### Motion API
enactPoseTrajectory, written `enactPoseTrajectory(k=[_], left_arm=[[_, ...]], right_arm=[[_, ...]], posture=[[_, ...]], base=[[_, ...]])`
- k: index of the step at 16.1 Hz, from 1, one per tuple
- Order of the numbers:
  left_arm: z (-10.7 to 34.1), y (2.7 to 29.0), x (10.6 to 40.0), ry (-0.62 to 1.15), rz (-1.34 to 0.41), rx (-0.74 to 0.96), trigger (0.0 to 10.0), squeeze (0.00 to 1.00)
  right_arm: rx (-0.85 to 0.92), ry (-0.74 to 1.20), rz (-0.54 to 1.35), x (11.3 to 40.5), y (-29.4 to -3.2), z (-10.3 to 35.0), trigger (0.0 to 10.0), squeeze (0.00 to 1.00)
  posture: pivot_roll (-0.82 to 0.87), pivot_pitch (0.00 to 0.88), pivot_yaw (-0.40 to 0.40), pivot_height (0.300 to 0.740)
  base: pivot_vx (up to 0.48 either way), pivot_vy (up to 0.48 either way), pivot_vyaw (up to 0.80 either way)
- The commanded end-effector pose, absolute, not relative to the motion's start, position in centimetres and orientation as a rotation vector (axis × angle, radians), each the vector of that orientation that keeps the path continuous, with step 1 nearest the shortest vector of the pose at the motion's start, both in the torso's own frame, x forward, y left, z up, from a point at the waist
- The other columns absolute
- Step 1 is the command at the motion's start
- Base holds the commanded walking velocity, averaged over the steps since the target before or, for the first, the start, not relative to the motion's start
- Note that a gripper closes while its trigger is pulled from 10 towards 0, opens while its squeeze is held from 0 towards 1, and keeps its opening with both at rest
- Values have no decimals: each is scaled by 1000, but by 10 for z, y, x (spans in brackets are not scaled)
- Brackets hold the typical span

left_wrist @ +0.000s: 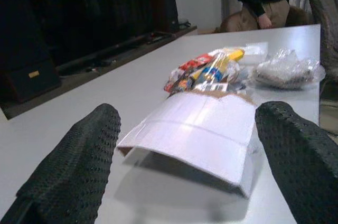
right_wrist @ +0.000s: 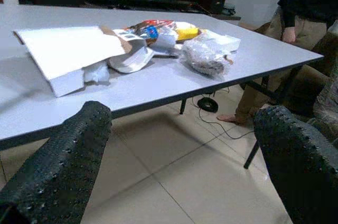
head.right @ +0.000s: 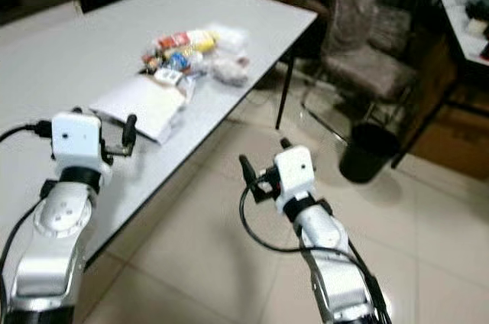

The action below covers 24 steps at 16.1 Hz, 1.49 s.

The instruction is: Picking trash to rubbish bin

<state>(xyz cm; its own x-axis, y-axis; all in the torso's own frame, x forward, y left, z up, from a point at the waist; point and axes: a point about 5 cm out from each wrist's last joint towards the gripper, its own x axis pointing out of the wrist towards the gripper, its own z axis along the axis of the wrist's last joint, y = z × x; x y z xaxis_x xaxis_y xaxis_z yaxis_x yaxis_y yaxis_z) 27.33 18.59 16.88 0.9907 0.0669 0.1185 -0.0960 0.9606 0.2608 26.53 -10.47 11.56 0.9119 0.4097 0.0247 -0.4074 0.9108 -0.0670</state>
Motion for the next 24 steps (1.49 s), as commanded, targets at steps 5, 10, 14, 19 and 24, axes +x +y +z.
enactPoseTrajectory(k=[5,10,14,19,24], left_arm=[[164,168,280,-106,-5,280,10000,0],[166,165,285,-113,-24,270,10000,0],[163,164,283,-101,-41,267,10000,0],[158,170,277,-78,-29,266,10000,0],[156,170,274,-72,-24,269,10000,0]], right_arm=[[-75,-39,333,271,-122,118,10000,0],[-82,-37,319,273,-122,118,10000,0],[-75,-18,328,264,-123,113,10000,0],[-114,-13,372,259,-118,111,10000,0],[-82,19,367,263,-119,109,10000,0]], posture=[[-12,0,-53,740],[-29,0,-46,740],[-50,0,-35,740],[-55,0,-35,740],[-46,0,-48,740]], base=[[305,0,0],[303,0,0],[308,0,0],[311,0,241],[308,0,294]])
